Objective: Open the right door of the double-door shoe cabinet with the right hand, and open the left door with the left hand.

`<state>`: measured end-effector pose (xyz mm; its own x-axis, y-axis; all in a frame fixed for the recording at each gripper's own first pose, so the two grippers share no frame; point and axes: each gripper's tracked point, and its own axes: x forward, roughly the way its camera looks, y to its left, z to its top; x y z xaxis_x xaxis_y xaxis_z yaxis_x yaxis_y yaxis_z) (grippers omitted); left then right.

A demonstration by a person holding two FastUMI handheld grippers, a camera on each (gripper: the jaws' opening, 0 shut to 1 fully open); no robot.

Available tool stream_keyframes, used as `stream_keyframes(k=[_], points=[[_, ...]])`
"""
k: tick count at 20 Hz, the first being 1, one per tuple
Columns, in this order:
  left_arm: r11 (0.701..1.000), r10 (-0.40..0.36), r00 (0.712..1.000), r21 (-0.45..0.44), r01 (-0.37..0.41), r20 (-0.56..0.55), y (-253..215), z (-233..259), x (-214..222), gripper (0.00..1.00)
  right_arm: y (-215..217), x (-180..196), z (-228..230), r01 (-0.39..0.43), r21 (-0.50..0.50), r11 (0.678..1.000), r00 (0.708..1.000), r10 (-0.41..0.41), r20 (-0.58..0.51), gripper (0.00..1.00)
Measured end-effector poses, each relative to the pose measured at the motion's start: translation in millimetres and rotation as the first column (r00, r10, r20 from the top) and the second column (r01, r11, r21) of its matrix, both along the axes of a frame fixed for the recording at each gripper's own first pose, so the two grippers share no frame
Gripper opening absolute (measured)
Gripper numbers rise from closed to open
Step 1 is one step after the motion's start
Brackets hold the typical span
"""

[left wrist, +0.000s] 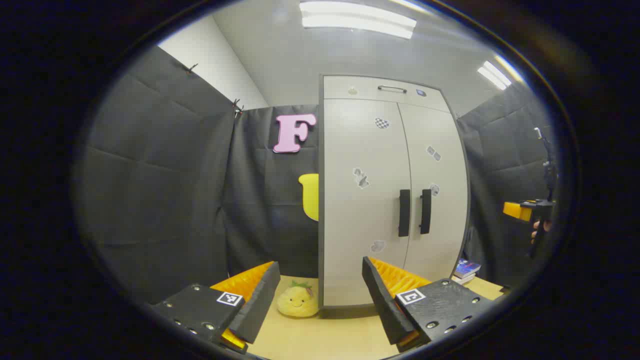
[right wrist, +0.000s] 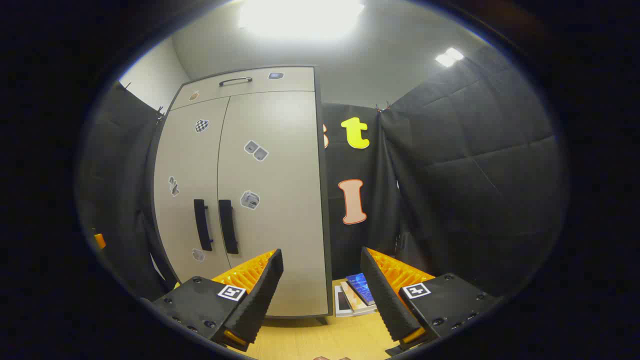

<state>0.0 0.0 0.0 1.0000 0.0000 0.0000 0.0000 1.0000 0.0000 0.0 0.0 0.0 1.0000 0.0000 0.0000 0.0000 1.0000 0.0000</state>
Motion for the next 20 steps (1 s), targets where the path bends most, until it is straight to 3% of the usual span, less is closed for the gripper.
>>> stream_keyframes(k=[10, 20], points=[[0.999, -0.015, 1.000, -0.046, 0.014, -0.022, -8.5, -20.7, 9.1, 0.95, 46.2, -10.7, -5.9, -0.117, -0.042, 0.992, 0.993, 0.116, -0.035, 0.98], [0.999, -0.007, 1.000, -0.044, 0.006, -0.022, -9.3, -23.6, 10.7, 0.95, 61.6, -7.4, -4.8, -0.146, -0.016, 0.989, 0.987, 0.145, -0.070, 0.98]])
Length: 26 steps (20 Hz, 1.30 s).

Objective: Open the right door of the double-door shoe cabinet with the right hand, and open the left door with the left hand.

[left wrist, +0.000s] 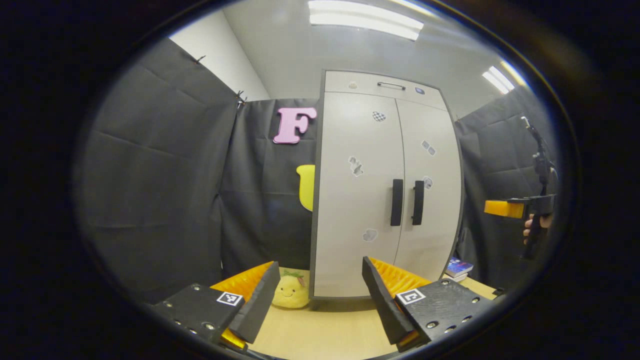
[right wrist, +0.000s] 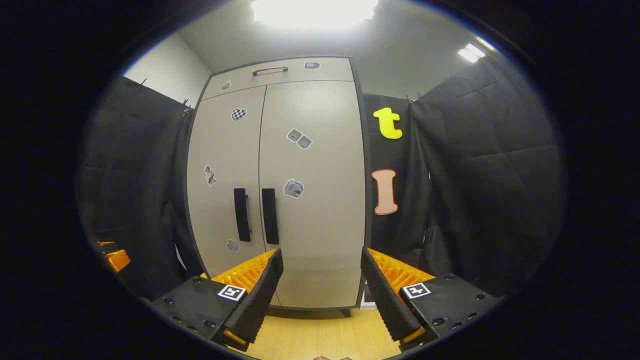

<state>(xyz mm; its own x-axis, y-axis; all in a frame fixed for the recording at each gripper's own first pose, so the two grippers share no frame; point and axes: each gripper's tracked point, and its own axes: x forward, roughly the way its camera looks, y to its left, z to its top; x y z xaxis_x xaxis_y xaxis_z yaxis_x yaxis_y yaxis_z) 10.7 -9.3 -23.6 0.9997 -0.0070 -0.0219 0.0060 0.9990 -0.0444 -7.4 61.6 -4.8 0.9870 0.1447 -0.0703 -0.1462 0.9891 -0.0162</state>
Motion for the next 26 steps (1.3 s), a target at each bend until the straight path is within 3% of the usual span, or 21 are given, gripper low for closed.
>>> stream_keyframes(k=[2, 3, 4, 7, 8, 9, 11, 18, 21, 26], points=[[1.000, -0.004, 1.000, 0.013, 0.004, -0.002, -0.5, 0.5, 0.4, 0.95, 4.8, 6.2, 4.5, -0.004, 0.010, 1.000, 1.000, 0.004, -0.004, 0.98], [1.000, -0.005, 1.000, 0.017, 0.005, 0.002, -0.4, 2.4, 0.3, 0.95, 9.2, 9.6, 8.3, -0.010, 0.017, 1.000, 1.000, 0.010, 0.000, 0.92], [1.000, -0.007, 1.000, 0.024, 0.007, 0.003, -0.4, 2.1, 0.0, 0.95, 14.2, 13.9, 12.8, -0.017, 0.020, 1.000, 1.000, 0.017, 0.006, 0.98], [0.999, 0.024, 1.000, 0.039, -0.024, 0.000, 4.8, 4.4, -3.3, 0.95, 33.0, 29.4, 25.6, -0.050, 0.002, 0.999, 0.998, 0.050, 0.023, 0.98], [0.999, 0.034, 0.999, 0.036, -0.034, 0.001, 4.1, 5.8, -4.8, 0.95, 40.1, 34.9, 30.3, -0.062, -0.001, 0.998, 0.998, 0.062, 0.026, 0.92], [0.999, 0.042, 0.999, 0.030, -0.042, 0.001, 4.5, 6.8, -5.7, 0.95, 50.6, 39.9, 33.2, -0.079, 0.005, 0.997, 0.997, 0.079, 0.019, 0.98], [0.998, 0.057, 0.998, 0.014, -0.057, -0.004, 5.6, 6.4, -6.5, 0.95, 79.2, 47.8, 40.1, -0.137, 0.016, 0.990, 0.991, 0.137, 0.004, 0.98], [0.991, 0.134, 0.990, 0.002, -0.134, -0.034, 34.0, -8.0, -10.5, 0.95, 153.7, 83.6, 60.5, -0.232, -0.085, 0.969, 0.969, 0.238, 0.070, 0.95], [0.985, 0.170, 0.984, 0.014, -0.169, -0.048, 49.7, -12.3, -16.8, 0.95, 164.2, 105.4, 49.9, -0.204, -0.115, 0.972, 0.974, 0.213, 0.074, 0.97], [0.976, 0.220, 0.969, 0.026, -0.218, -0.111, 73.1, -34.9, -16.4, 0.95, 152.4, 154.2, 20.4, -0.114, -0.067, 0.991, 0.993, 0.115, 0.006, 0.97]])
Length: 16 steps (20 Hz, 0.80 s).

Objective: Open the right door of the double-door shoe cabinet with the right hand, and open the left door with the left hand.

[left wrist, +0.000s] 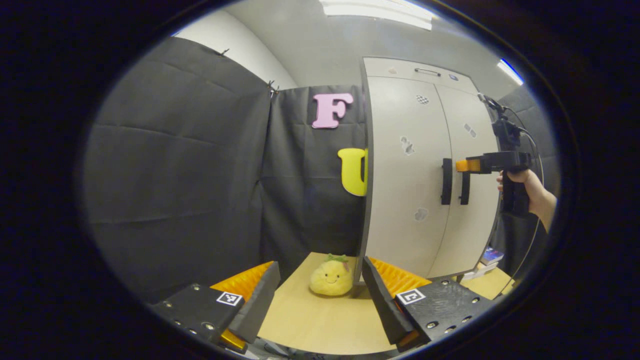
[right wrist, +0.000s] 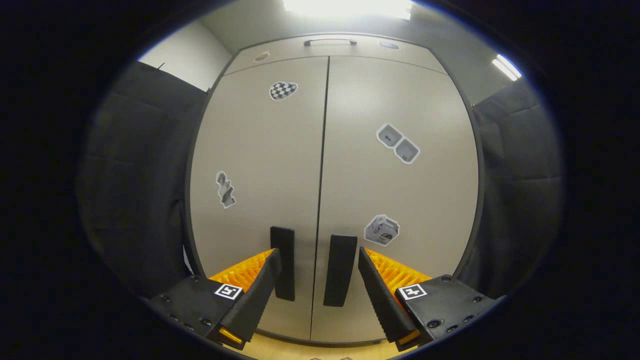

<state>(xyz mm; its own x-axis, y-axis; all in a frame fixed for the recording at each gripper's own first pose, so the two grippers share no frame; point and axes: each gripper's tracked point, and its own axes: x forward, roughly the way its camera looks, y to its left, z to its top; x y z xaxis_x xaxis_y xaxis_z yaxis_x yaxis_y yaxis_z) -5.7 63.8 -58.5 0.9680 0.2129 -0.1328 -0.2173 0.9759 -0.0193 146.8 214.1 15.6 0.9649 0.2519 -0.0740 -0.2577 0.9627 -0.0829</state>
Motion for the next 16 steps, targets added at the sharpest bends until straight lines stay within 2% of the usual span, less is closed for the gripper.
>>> stream_keyframes(k=[6, 8, 9, 10, 11, 12, 13, 14, 16], points=[[1.000, 0.010, 0.999, -0.003, -0.010, -0.033, 6.5, -8.6, 12.6, 0.95, -12.9, 35.0, -16.6, 0.071, 0.042, 0.997, 0.996, -0.069, -0.050, 0.94], [1.000, 0.001, 0.999, 0.006, -0.001, -0.033, 4.0, -8.3, 16.4, 0.95, -10.9, 42.5, -21.3, 0.074, 0.054, 0.996, 0.995, -0.070, -0.068, 0.82], [1.000, -0.002, 0.999, 0.011, 0.003, -0.033, 3.9, -8.1, 18.2, 0.95, -9.1, 42.4, -24.5, 0.071, 0.057, 0.996, 0.994, -0.066, -0.082, 0.79], [1.000, -0.007, 0.999, 0.016, 0.007, -0.032, 2.6, -8.8, 19.6, 0.95, -10.1, 43.9, -24.9, 0.087, 0.059, 0.994, 0.992, -0.081, -0.097, 0.68], [1.000, -0.012, 0.999, 0.019, 0.013, -0.032, 1.1, -8.5, 21.5, 0.95, -7.5, 45.2, -23.8, 0.078, 0.068, 0.995, 0.994, -0.072, -0.087, 0.51], [1.000, -0.018, 0.999, 0.020, 0.019, -0.031, -1.4, -8.9, 21.5, 0.95, -4.7, 44.9, -25.8, 0.065, 0.060, 0.996, 0.993, -0.059, -0.097, 0.41], [1.000, -0.024, 0.999, 0.019, 0.024, -0.032, -3.7, -8.3, 21.2, 0.95, -7.1, 42.1, -26.9, 0.072, 0.047, 0.996, 0.992, -0.066, -0.107, 0.45], [0.999, -0.030, 0.999, 0.017, 0.030, -0.031, -6.3, -9.6, 20.1, 0.95, -5.6, 48.1, -26.9, 0.075, 0.059, 0.995, 0.992, -0.068, -0.102, 0.31], [0.999, -0.035, 0.999, 0.015, 0.036, -0.028, -8.6, -9.2, 17.2, 0.95, -6.5, 46.3, -28.5, 0.055, 0.076, 0.996, 0.993, -0.047, -0.112, 0.31]])
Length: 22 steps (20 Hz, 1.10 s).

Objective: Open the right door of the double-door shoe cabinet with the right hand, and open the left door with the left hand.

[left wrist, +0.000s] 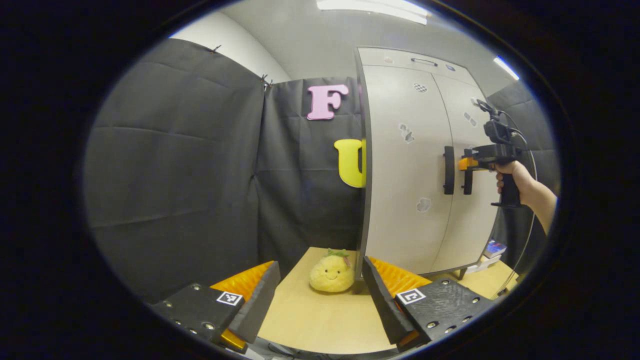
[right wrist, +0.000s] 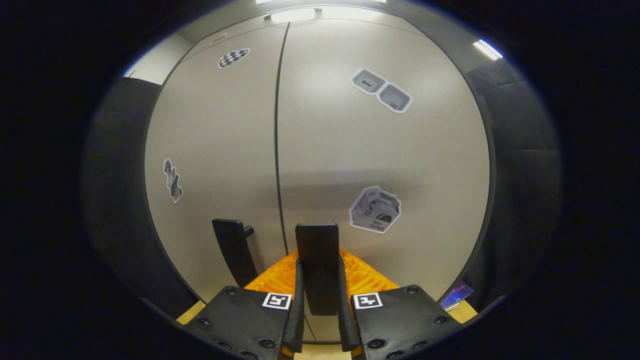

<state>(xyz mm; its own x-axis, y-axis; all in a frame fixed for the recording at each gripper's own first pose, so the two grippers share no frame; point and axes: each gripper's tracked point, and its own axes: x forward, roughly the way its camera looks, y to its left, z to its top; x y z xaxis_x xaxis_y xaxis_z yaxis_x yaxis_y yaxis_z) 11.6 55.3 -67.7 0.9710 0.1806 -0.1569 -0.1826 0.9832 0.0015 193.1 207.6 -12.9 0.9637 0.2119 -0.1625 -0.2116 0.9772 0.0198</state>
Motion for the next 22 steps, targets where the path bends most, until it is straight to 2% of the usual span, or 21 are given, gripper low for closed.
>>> stream_keyframes(k=[2, 4, 6, 7, 9, 10, 11, 14, 22], points=[[1.000, 0.001, 1.000, 0.002, -0.001, 0.001, -0.6, -1.0, -5.4, 0.95, -0.2, -1.1, 0.0, -0.047, 0.019, 0.999, 0.999, 0.048, -0.011, 0.20], [1.000, 0.003, 1.000, -0.001, -0.003, -0.001, 0.2, -2.3, -11.0, 0.95, -0.6, -6.5, 1.2, -0.078, 0.006, 0.997, 0.997, 0.079, -0.025, 0.04], [1.000, 0.008, 1.000, -0.011, -0.008, -0.003, 1.9, -3.6, -17.4, 0.95, -0.3, -6.2, 0.3, -0.084, -0.018, 0.996, 0.996, 0.084, -0.023, 0.07], [1.000, 0.011, 1.000, -0.017, -0.011, -0.005, 2.6, -3.3, -20.8, 0.95, -0.9, -8.8, 0.6, -0.086, -0.018, 0.996, 0.996, 0.086, -0.020, 0.03], [1.000, 0.014, 1.000, -0.027, -0.014, -0.002, 1.5, -2.4, -28.9, 0.95, -1.5, -16.2, 0.7, -0.091, -0.009, 0.996, 0.996, 0.091, -0.020, 0.07], [1.000, 0.012, 1.000, -0.028, -0.012, 0.001, -0.2, -1.1, -31.3, 0.95, -2.5, -20.1, 1.0, -0.093, -0.008, 0.996, 0.995, 0.093, -0.018, 0.04], [1.000, 0.012, 1.000, -0.024, -0.011, 0.003, -1.3, 0.7, -35.1, 0.95, -4.1, -23.7, 1.6, -0.096, -0.009, 0.995, 0.995, 0.095, -0.015, 0.07], [1.000, 0.007, 1.000, -0.008, -0.007, 0.002, -7.8, 1.7, -46.7, 0.95, -9.0, -36.1, 2.3, -0.111, 0.006, 0.994, 0.994, 0.112, -0.014, 0.07], [0.999, -0.038, 0.999, -0.015, 0.038, -0.004, -37.7, -0.5, -66.5, 0.95, -37.8, -78.4, 5.2, -0.135, 0.029, 0.990, 0.991, 0.136, -0.010, 0.07]])
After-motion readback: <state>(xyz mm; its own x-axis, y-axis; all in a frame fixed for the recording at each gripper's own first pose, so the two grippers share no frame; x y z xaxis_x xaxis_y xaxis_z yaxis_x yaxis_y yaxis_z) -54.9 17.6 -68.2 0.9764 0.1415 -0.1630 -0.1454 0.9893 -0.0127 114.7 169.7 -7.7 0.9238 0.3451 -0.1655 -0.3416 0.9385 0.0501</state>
